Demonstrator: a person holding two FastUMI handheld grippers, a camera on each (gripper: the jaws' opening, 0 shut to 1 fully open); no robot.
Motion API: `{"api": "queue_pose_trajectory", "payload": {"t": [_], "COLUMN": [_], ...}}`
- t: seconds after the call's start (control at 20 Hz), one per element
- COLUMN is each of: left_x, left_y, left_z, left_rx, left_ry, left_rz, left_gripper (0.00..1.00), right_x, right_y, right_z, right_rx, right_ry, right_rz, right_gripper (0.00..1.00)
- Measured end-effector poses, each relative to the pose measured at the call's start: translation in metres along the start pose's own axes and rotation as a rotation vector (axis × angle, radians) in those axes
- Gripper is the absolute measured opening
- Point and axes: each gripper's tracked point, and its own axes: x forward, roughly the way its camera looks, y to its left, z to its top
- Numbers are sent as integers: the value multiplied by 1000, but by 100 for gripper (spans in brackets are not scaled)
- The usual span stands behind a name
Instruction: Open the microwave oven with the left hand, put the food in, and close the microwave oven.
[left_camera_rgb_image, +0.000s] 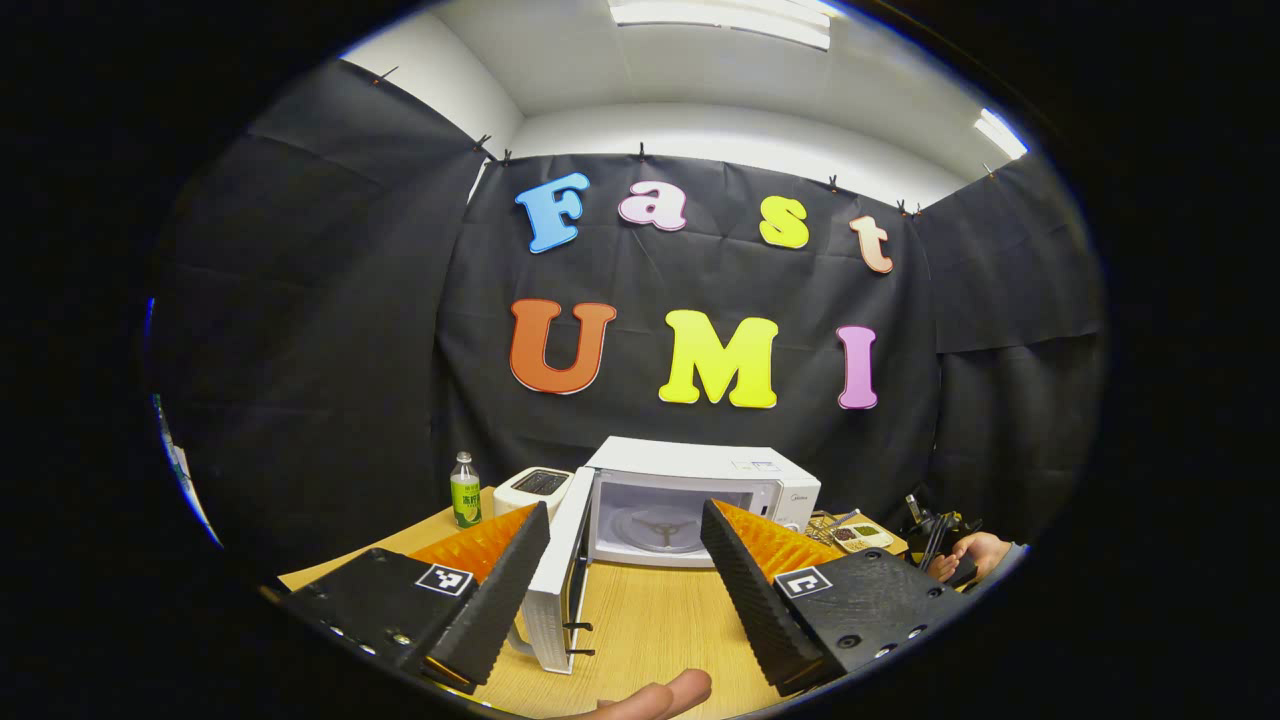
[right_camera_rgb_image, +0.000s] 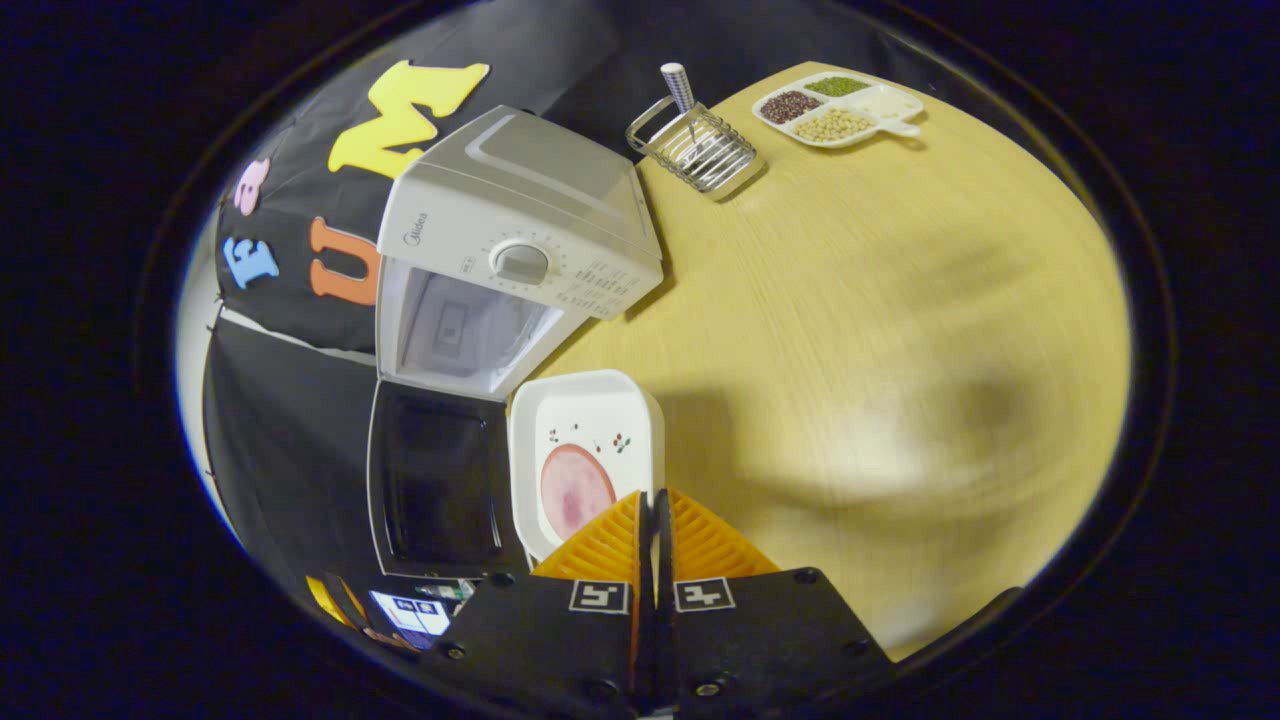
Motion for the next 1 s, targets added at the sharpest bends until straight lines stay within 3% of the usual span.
{"api": "queue_pose_trajectory", "payload": {"t": [0.05,0.3,0.55,0.6,0.75,0.8,0.9,1.0], "left_x": [-3,-16,-23,-25,-28,-27,-26,-25], "left_y": [5,30,49,52,57,59,62,66], "left_z": [-1,-1,0,1,5,5,6,9], "left_rx": [-8,11,30,29,44,55,77,83], "left_ry": [0,-20,-14,-16,-24,-26,-16,-17], "left_rz": [1,23,67,71,78,81,90,103], "left_gripper": [94,94,94,93,93,94,93,93], "right_x": [7,44,79,86,101,105,117,132], "right_y": [7,51,92,100,123,130,144,154], "right_z": [-6,-17,-17,-15,-3,3,12,17], "right_rx": [28,62,179,202,255,282,310,323], "right_ry": [-7,-120,-218,-248,-367,-416,-492,-537], "right_rz": [7,12,17,20,23,25,21,-8], "right_gripper": [0,4,0,4,0,5,0,5]}}
